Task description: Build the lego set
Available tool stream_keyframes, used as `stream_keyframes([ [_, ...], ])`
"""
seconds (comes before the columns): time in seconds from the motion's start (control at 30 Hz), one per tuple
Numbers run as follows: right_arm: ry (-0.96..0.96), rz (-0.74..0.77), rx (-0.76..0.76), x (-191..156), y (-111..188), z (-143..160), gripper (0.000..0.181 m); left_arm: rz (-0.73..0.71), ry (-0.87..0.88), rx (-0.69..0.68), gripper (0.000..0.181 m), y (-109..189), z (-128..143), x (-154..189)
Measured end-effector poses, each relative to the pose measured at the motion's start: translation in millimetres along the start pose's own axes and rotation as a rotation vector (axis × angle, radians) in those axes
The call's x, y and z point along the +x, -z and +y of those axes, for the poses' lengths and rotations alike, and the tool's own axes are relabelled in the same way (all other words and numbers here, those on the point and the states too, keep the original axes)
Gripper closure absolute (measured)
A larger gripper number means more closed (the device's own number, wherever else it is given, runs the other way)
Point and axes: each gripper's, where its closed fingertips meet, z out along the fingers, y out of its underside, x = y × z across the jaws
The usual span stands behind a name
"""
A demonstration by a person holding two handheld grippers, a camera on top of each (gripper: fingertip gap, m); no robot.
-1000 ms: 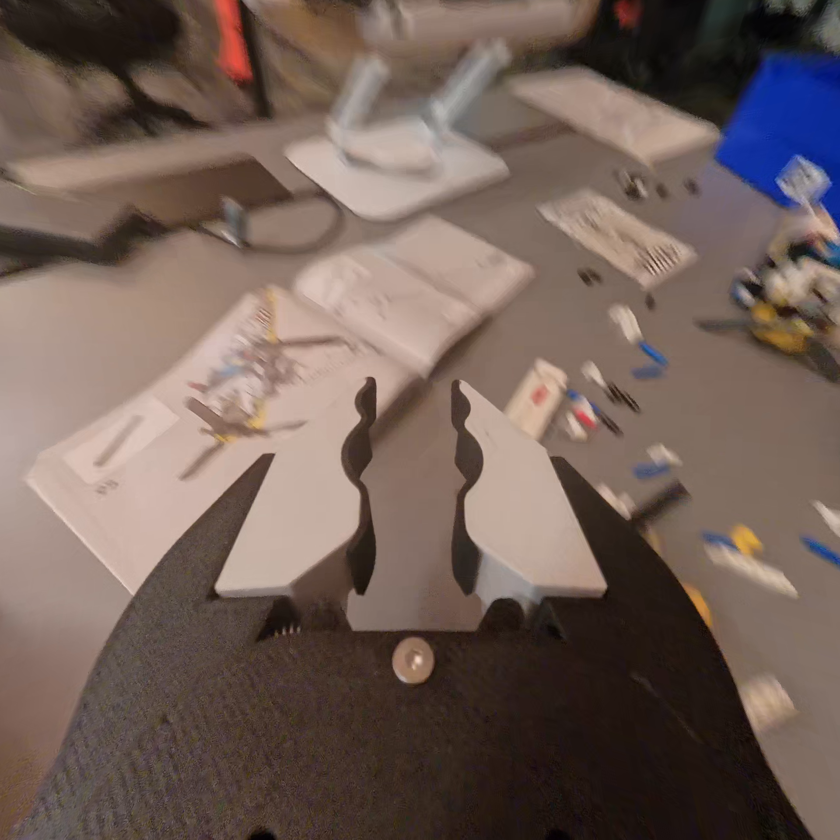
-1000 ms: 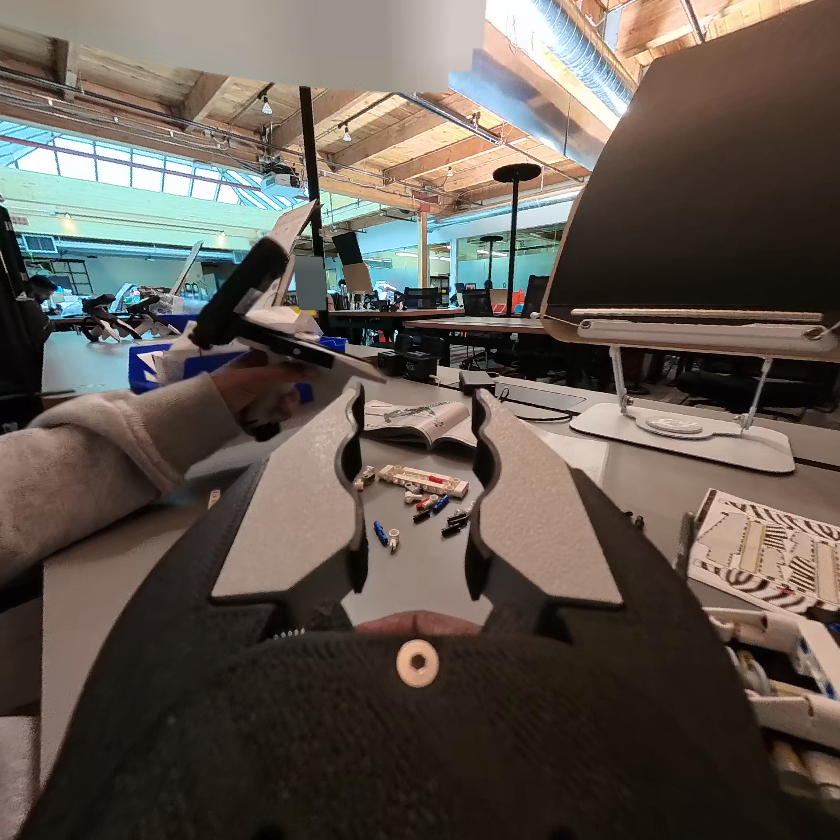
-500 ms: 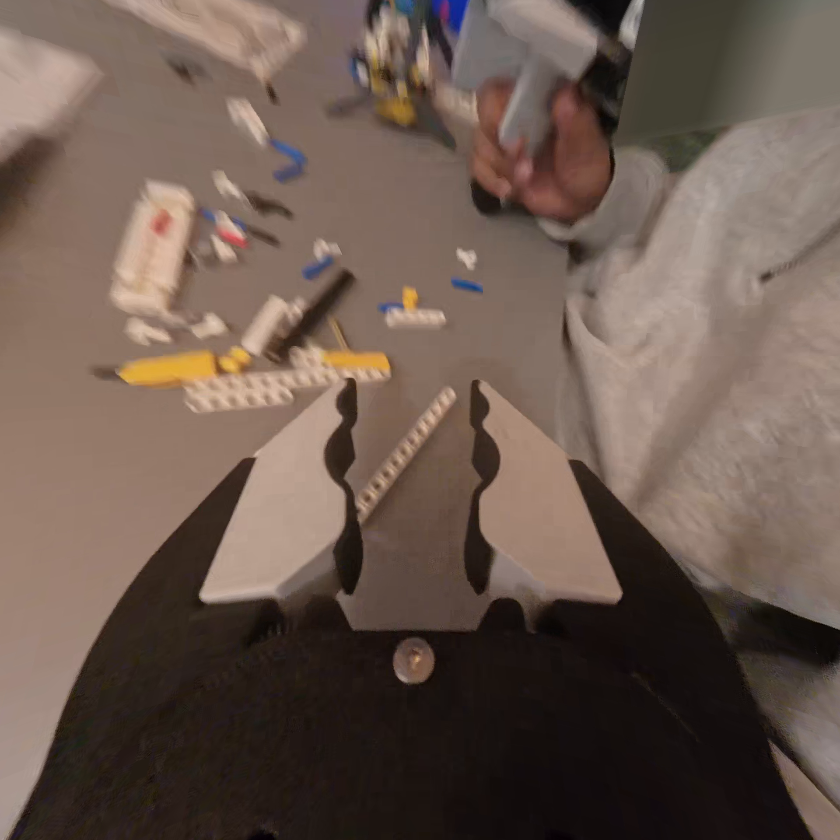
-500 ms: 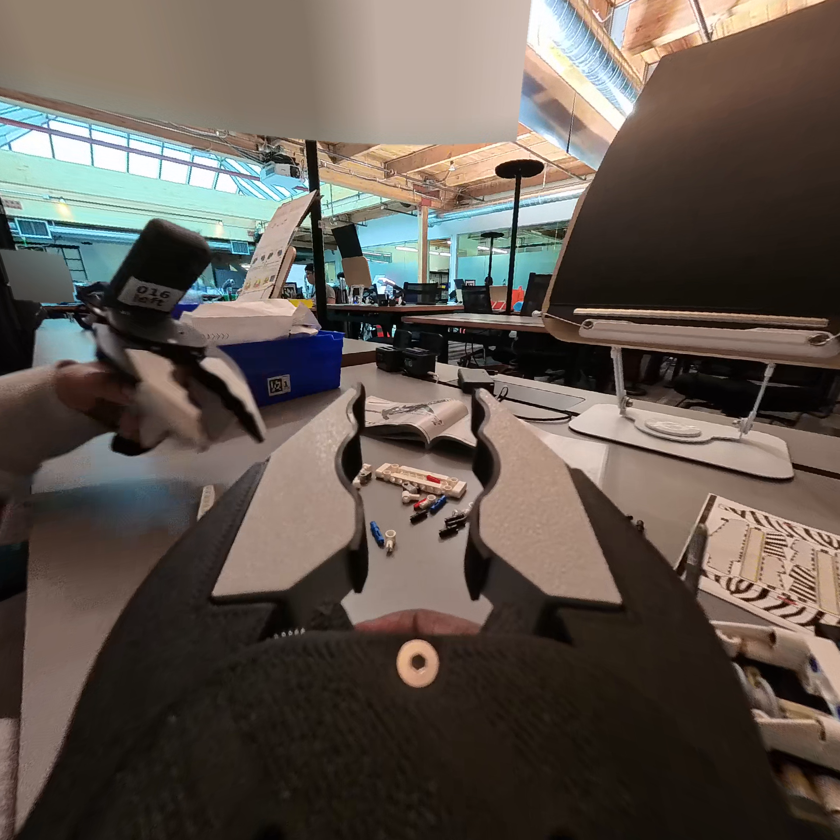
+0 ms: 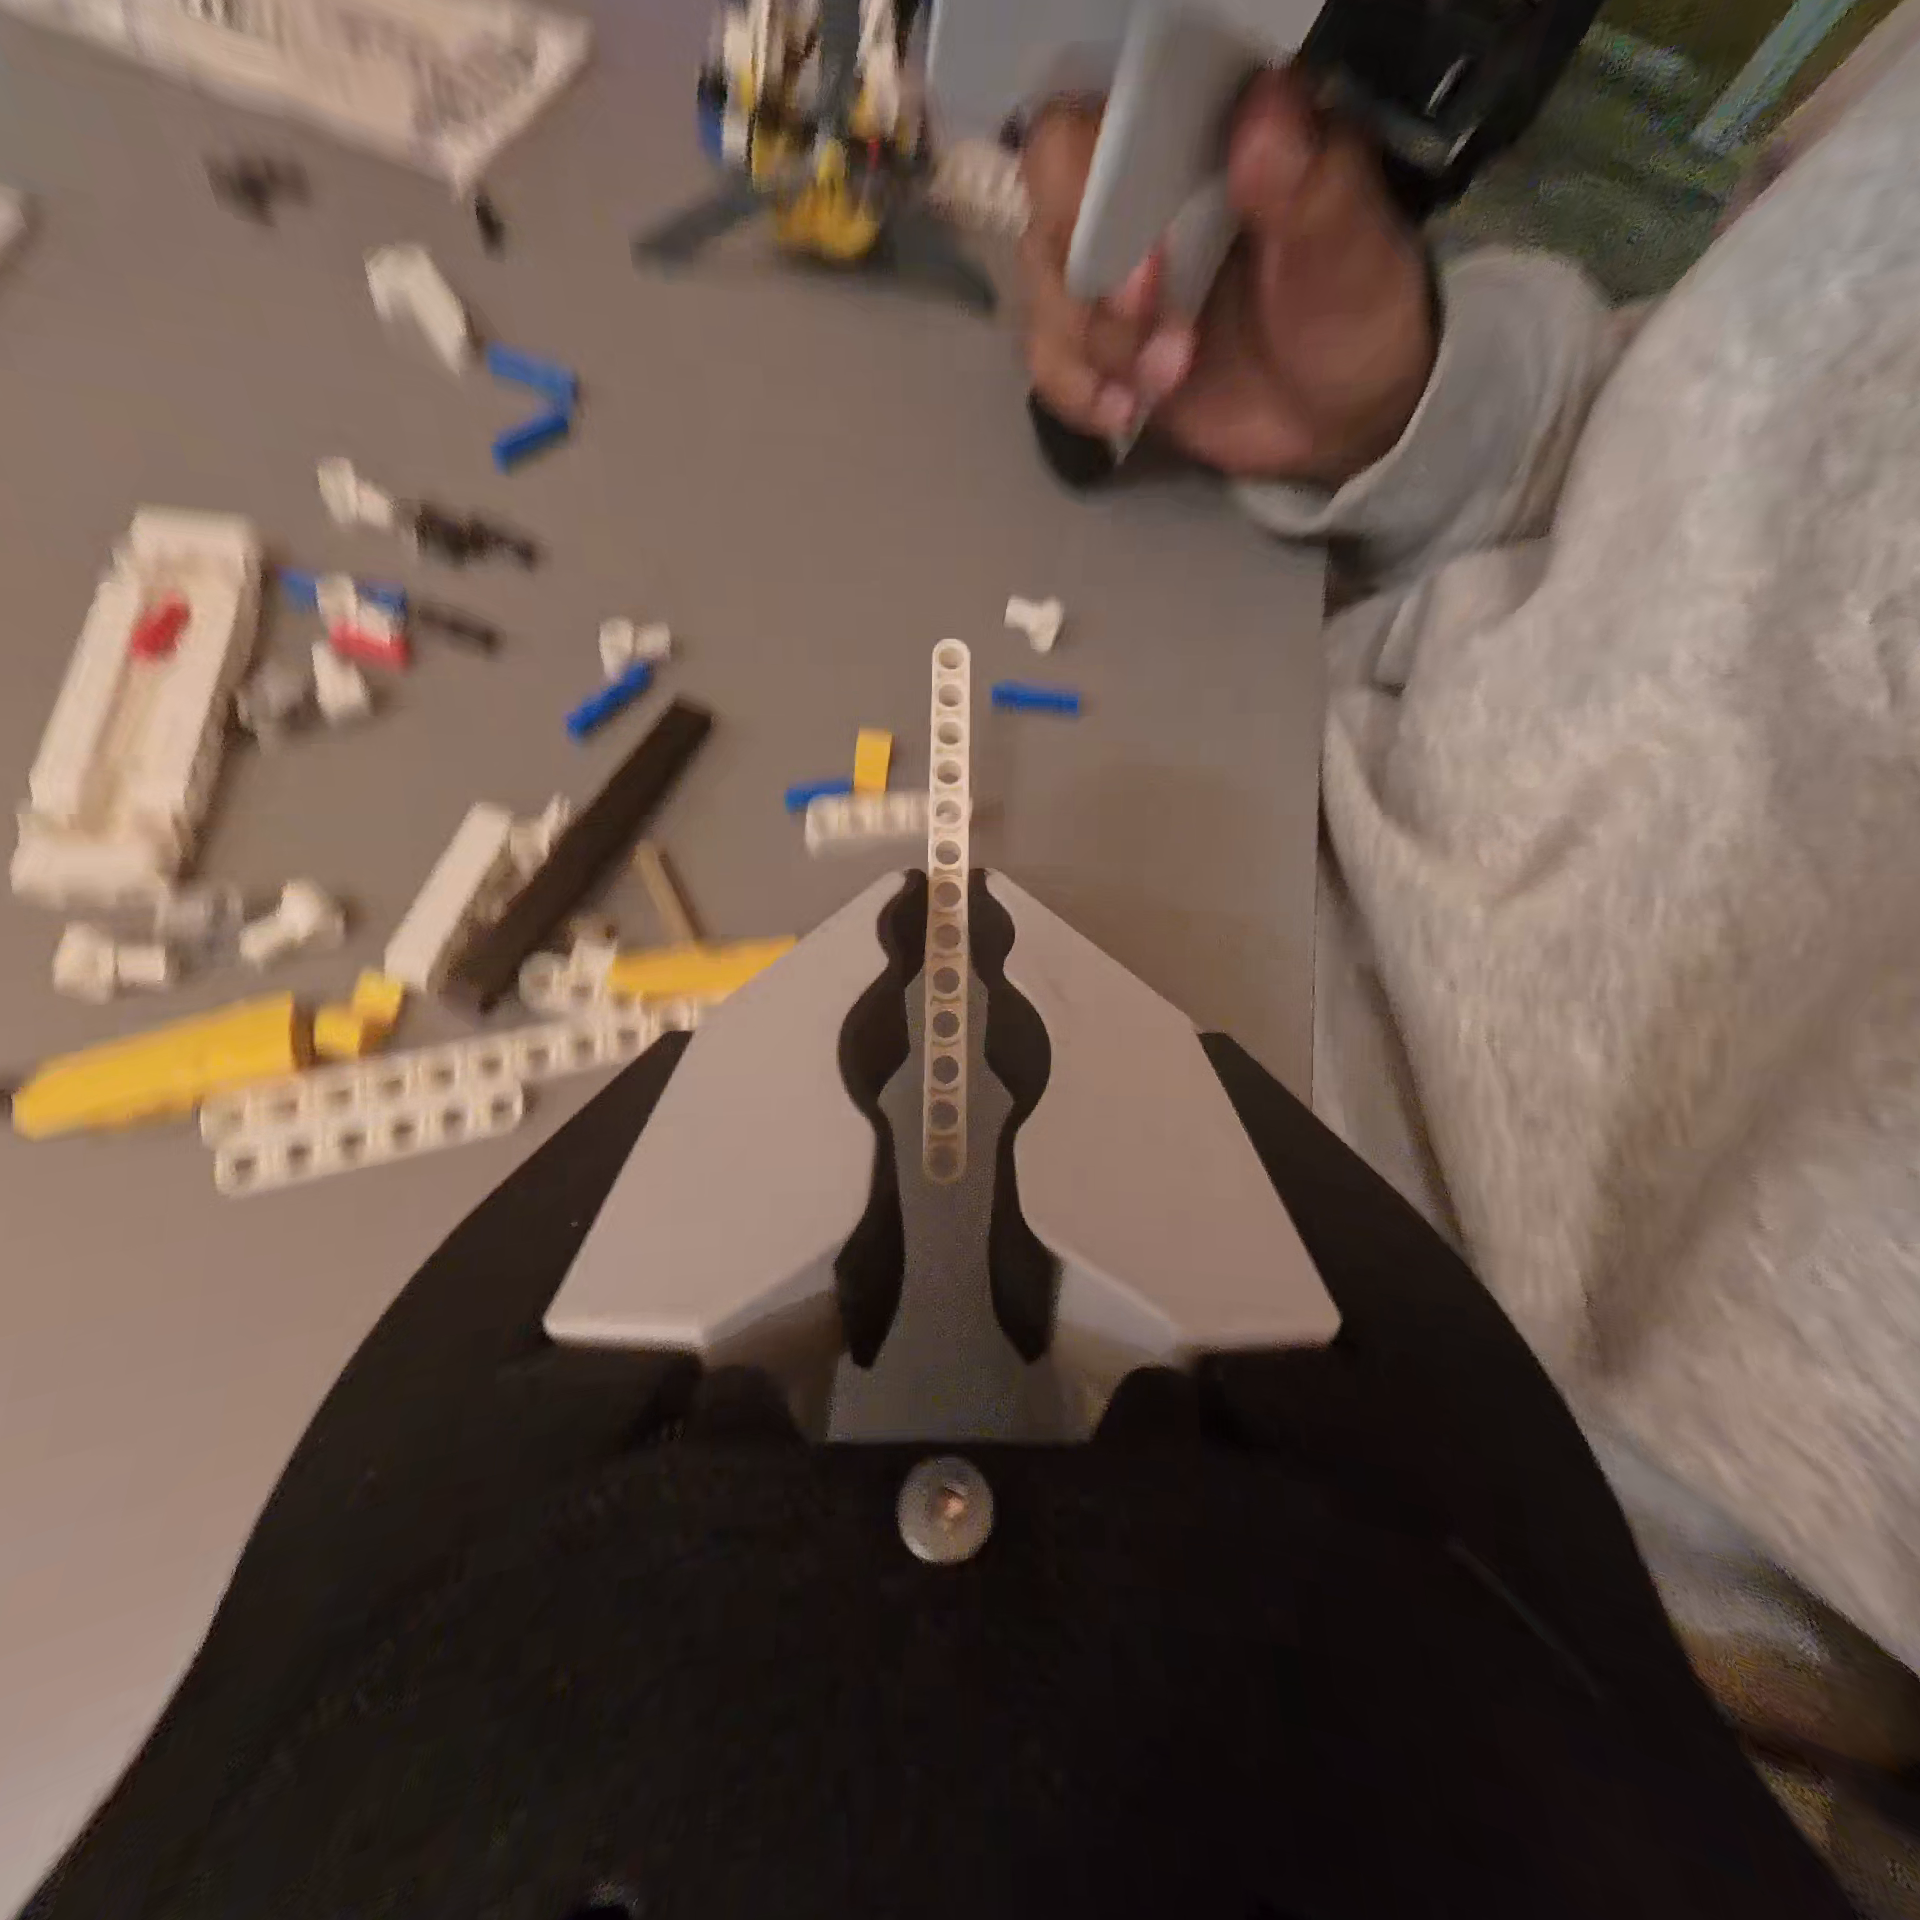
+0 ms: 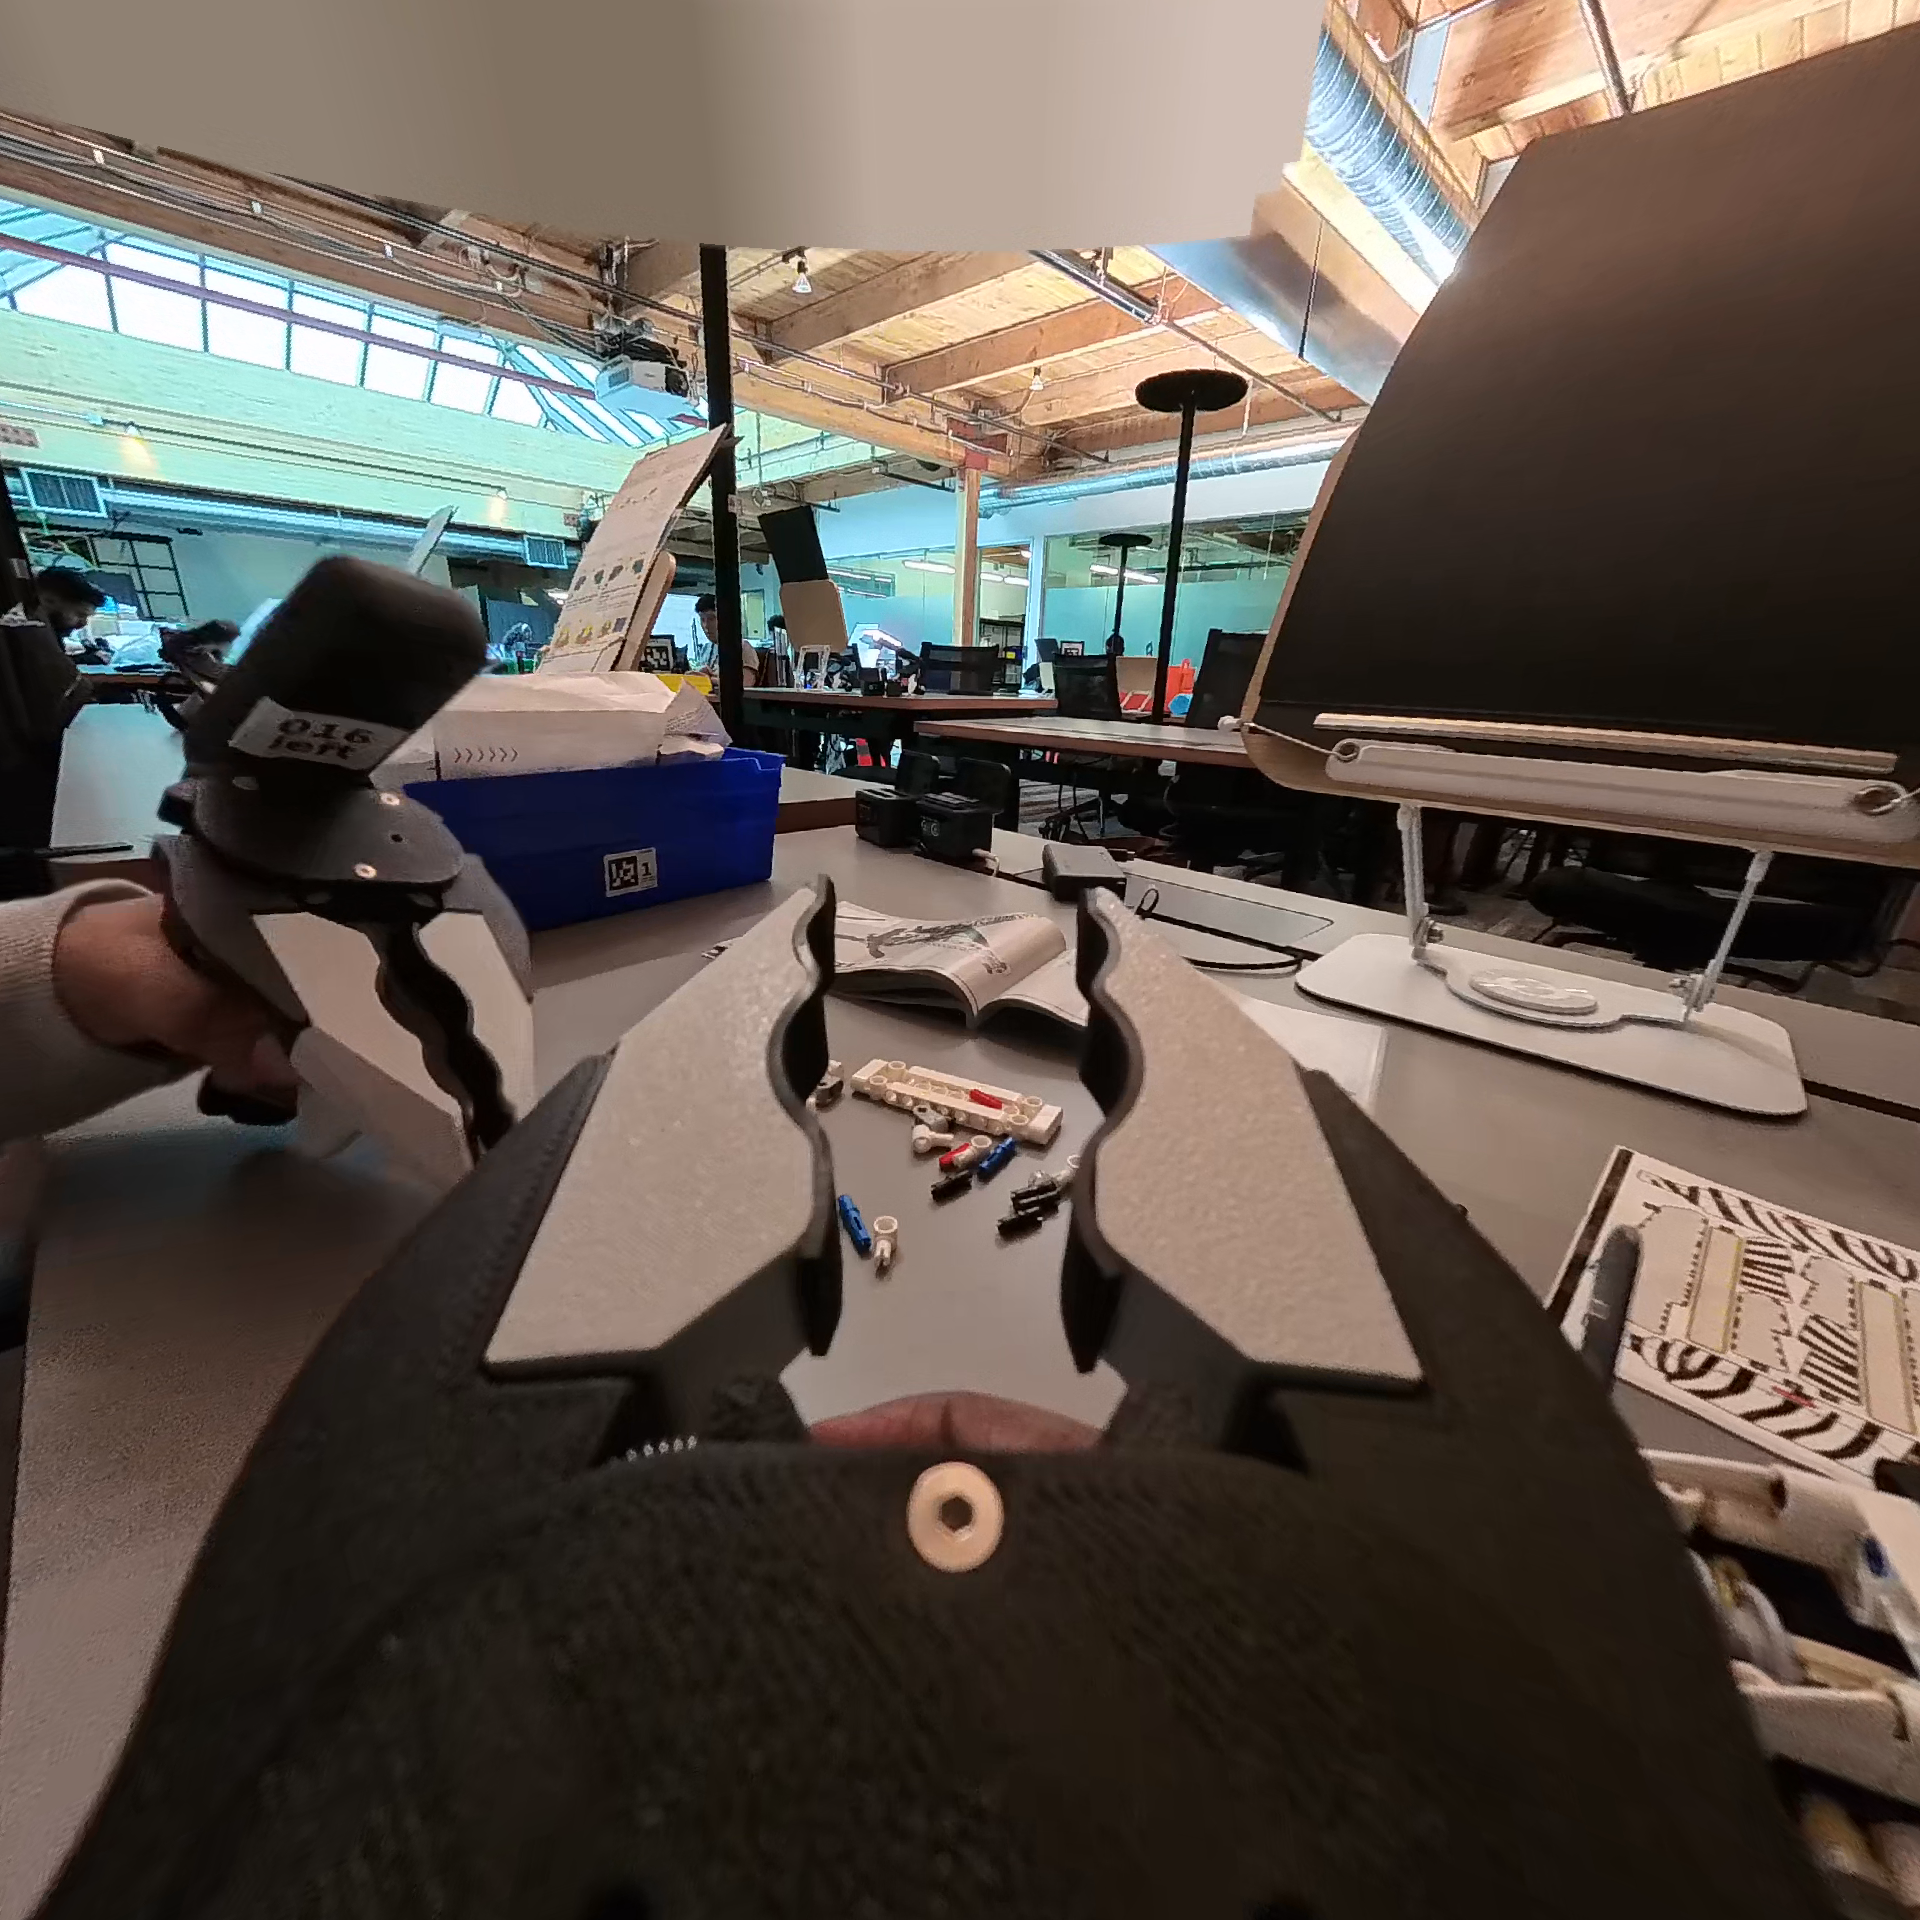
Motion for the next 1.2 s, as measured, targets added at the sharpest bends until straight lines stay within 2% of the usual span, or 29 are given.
stream_keyframes([
  [0.13,0.070,0.012,-0.012,-0.1,5.0,-0.6,0.137,-0.019,-0.041,0.172,0.175,-16.7,-42.1,2.8],
  [0.3,0.187,-0.054,-0.038,1.4,28.0,-12.7,0.149,-0.088,-0.080,0.124,0.175,-40.8,-53.4,-5.4],
  [0.47,0.112,0.019,-0.051,27.9,55.7,-16.9,0.149,-0.051,-0.123,0.118,0.175,-65.9,-72.0,-4.9],
  [0.6,0.038,0.088,0.005,40.2,76.3,-17.9,0.147,-0.026,-0.144,0.028,0.175,-91.3,-68.8,-6.0],
  [0.77,0.066,0.009,0.038,25.8,82.5,-22.3,0.146,0.017,-0.162,-0.064,0.175,-113.6,-59.6,1.3],
  [0.97,0.059,0.041,0.083,29.9,86.7,-27.9,0.148,0.008,-0.165,-0.108,0.175,-121.7,-56.7,0.4],
  [1.2,-0.057,0.104,0.137,51.5,92.3,-34.2,0.148,-0.012,-0.176,-0.153,0.175,-125.6,-50.7,-0.9],
])
